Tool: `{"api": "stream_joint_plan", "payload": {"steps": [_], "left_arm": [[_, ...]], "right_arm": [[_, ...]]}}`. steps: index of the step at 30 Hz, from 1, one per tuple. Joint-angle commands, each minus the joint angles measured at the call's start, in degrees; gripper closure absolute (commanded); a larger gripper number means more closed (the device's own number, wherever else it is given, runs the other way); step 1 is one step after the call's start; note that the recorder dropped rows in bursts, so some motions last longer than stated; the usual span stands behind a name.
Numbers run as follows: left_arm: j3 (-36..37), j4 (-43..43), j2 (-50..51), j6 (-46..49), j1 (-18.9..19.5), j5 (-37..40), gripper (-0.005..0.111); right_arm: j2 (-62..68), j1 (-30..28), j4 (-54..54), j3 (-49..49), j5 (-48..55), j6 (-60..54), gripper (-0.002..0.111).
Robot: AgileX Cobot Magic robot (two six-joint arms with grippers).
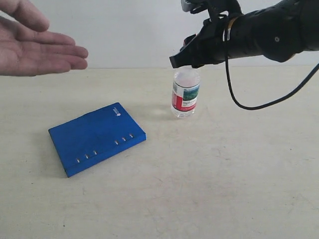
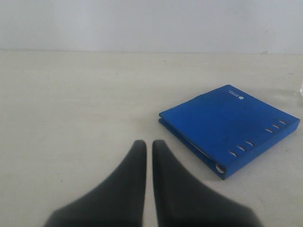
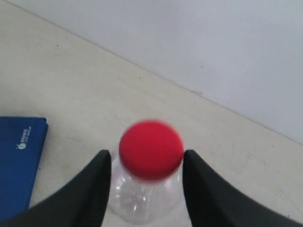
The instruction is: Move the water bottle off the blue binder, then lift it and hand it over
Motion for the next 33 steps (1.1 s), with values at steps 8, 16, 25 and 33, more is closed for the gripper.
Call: {"api": "stream_joint_plan", "payload": {"steps": [8, 16, 25, 33], "left_arm": [[-0.03, 0.12, -0.2, -0.43, -0.1, -0.12, 0.102], [-0.03, 0.12, -0.2, -0.43, -0.1, -0.12, 0.102], [-0.03, 0.12, -0.2, -0.43, -0.1, -0.12, 0.102], [-0.03, -1.52, -0.2, -1.08, -0.1, -2.53, 0.102]], "right_arm": [[-2.81, -0.21, -0.52, 0.01, -0.14, -0.25, 0.06], [-15.38, -0.11, -0.52, 0.01, 14.63, -0.25, 0.06], [-36.56, 2.13, 0.12, 2.16, 30.24, -2.15, 0.109], [-83.77, 5.17, 3.86, 40.16, -2.69, 6.43, 0.109]]}}
